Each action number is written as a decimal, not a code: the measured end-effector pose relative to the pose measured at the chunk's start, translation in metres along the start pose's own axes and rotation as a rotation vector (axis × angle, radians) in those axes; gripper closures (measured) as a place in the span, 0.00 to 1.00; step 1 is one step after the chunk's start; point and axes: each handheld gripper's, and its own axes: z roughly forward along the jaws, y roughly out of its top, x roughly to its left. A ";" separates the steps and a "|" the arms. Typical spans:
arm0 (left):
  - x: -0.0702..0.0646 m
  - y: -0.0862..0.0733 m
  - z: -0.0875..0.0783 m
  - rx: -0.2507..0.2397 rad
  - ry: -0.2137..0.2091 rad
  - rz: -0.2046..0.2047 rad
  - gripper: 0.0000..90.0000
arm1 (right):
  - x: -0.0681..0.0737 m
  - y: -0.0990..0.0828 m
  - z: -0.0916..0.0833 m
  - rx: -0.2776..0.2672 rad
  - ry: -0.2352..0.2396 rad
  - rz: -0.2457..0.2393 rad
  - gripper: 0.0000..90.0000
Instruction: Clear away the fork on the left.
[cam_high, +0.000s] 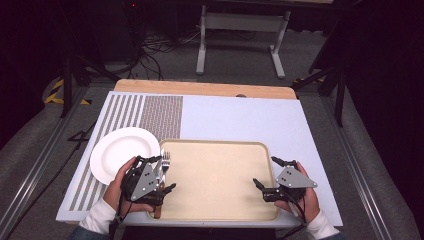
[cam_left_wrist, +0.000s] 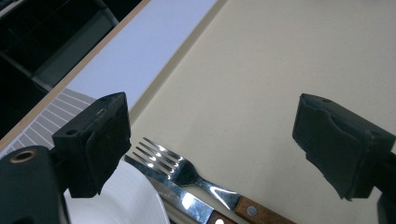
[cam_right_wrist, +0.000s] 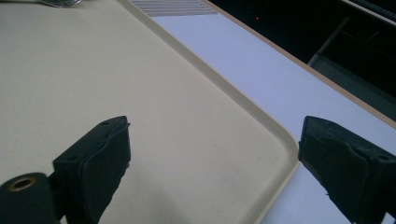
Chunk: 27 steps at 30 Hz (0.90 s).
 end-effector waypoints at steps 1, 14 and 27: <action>0.001 -0.001 -0.001 0.000 0.002 -0.001 0.13 | 0.000 0.000 0.000 -0.001 -0.001 0.000 0.11; 0.010 -0.018 -0.022 0.007 0.040 -0.045 0.12 | -0.002 0.003 -0.006 -0.033 -0.041 0.020 0.11; 0.019 -0.045 -0.043 0.030 0.087 -0.095 0.11 | 0.001 0.004 -0.011 -0.041 -0.055 0.029 0.10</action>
